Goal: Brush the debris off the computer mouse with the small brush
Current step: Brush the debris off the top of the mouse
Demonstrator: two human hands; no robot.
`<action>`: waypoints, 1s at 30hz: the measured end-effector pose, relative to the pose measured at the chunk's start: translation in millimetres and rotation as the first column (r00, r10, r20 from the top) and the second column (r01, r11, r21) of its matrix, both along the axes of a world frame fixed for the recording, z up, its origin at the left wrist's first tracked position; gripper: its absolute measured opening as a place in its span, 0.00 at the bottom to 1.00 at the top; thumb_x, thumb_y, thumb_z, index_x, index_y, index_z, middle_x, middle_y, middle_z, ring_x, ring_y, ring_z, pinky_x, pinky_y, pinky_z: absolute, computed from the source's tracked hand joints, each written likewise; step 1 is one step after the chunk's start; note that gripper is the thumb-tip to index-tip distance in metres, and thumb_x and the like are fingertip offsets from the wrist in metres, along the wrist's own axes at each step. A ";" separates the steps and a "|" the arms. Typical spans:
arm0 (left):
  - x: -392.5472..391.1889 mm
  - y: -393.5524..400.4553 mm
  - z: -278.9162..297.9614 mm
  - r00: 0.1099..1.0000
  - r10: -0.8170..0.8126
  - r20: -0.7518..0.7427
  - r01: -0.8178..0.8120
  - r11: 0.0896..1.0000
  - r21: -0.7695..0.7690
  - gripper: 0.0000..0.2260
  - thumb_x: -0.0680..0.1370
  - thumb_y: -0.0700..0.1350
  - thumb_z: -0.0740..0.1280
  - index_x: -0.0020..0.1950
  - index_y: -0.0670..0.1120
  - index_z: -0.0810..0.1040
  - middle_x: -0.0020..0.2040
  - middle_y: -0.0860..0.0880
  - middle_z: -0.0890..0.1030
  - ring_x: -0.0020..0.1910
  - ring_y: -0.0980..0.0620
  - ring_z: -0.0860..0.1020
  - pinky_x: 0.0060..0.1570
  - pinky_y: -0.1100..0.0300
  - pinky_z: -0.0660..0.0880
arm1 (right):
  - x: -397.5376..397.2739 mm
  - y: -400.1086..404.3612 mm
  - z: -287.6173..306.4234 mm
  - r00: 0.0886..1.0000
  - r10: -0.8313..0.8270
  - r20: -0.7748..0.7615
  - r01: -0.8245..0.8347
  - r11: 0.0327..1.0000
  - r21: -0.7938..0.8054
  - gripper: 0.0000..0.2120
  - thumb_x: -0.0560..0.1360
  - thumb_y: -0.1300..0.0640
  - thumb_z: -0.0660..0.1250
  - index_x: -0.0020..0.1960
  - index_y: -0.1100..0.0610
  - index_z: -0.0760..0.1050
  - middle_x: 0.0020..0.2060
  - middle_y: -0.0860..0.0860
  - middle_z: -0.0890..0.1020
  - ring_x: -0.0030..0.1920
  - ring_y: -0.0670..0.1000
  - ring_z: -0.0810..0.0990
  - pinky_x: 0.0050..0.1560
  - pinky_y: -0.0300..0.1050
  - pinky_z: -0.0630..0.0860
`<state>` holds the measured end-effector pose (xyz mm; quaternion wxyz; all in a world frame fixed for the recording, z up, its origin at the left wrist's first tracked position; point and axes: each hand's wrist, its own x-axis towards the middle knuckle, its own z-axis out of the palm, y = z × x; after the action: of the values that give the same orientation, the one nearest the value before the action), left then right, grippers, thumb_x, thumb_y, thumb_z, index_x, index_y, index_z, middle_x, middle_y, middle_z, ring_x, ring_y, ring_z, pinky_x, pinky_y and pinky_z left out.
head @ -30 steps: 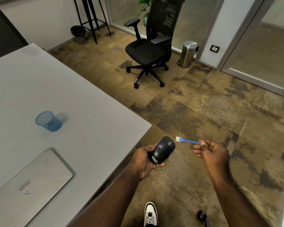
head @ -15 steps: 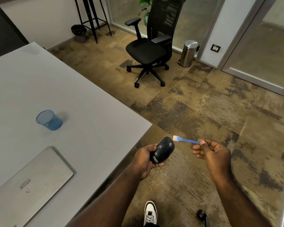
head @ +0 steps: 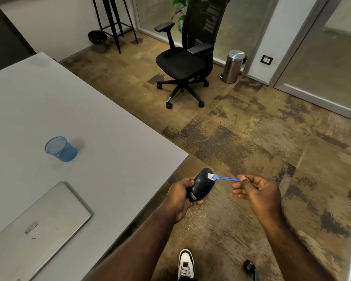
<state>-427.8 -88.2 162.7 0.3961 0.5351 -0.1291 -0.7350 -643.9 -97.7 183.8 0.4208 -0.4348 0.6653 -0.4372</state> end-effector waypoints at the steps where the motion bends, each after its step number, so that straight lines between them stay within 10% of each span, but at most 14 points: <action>1: 0.0 -0.3 0.3 1.000 0.000 0.004 0.000 1.000 0.000 0.14 0.78 0.42 0.57 0.58 0.42 0.79 0.51 0.40 0.81 0.43 0.44 0.82 0.39 0.52 0.80 | 0.9 0.4 -0.8 1.000 -0.003 -0.024 0.003 1.000 0.006 0.05 0.77 0.62 0.68 0.47 0.56 0.82 0.33 0.50 0.87 0.33 0.51 0.87 0.32 0.41 0.80; 19: -2.6 0.0 2.7 0.997 0.012 0.077 -0.008 0.998 -0.064 0.14 0.78 0.42 0.57 0.60 0.43 0.77 0.54 0.41 0.80 0.50 0.45 0.79 0.43 0.52 0.78 | 23.8 27.2 27.5 0.932 0.220 -0.286 -0.268 0.953 -0.140 0.11 0.78 0.57 0.67 0.47 0.39 0.77 0.37 0.36 0.85 0.38 0.38 0.85 0.37 0.37 0.82; 30: -4.1 1.5 6.1 0.997 0.022 0.070 -0.016 0.996 -0.093 0.14 0.79 0.41 0.57 0.60 0.44 0.78 0.56 0.41 0.81 0.51 0.44 0.80 0.43 0.52 0.78 | 23.6 23.9 41.0 0.826 0.301 -0.477 -0.395 0.913 -0.106 0.07 0.78 0.56 0.66 0.52 0.48 0.82 0.36 0.39 0.85 0.39 0.34 0.83 0.38 0.34 0.80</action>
<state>-431.9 -86.7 168.8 0.4226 0.5432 -0.1720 -0.7048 -620.3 -73.7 224.8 0.2820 -0.6786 0.6060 -0.3046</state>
